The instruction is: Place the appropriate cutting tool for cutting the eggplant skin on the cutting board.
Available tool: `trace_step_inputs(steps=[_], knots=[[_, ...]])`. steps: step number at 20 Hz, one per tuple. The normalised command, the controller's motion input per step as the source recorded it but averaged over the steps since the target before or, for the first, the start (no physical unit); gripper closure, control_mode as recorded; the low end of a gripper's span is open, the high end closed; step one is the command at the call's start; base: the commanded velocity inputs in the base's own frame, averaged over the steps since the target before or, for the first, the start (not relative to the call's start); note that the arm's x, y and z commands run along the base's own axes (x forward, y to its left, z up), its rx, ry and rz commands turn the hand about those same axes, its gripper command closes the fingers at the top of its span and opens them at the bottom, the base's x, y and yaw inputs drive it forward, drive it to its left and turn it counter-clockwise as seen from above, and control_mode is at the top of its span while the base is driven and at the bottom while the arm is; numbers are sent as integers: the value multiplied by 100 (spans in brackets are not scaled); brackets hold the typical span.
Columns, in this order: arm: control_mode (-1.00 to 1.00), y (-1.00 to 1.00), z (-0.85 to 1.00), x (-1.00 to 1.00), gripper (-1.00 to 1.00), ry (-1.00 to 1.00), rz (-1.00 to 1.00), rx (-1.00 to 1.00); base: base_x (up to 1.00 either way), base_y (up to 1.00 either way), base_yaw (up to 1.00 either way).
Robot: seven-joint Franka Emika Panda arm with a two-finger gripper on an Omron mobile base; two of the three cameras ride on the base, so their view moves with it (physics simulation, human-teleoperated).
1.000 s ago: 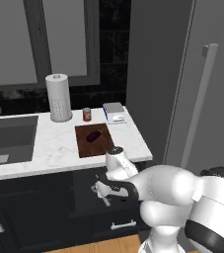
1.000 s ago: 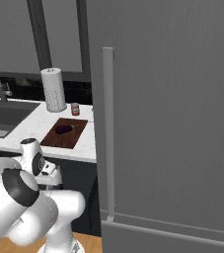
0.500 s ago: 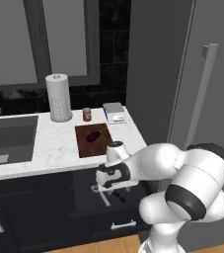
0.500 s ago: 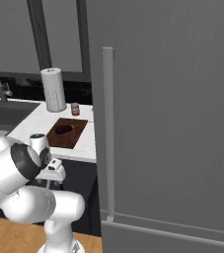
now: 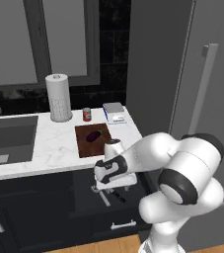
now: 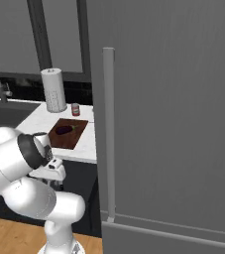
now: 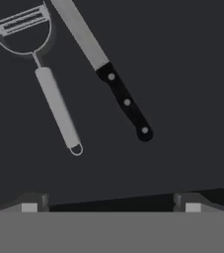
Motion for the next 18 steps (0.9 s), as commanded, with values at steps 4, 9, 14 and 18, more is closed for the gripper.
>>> trace_step_inputs(steps=[4, 9, 14, 18], knots=[[-100, 14, -21, 0, -100, 0, -8, 0, 0, 0, 0], [-100, 16, -18, -8, -100, 0, -9, 0, 0, 0, 0], [-100, 7, -13, 0, -100, 0, -5, 0, 0, 0, 0], [-100, 7, -26, 0, -100, 0, -2, 0, 0, 0, 0]])
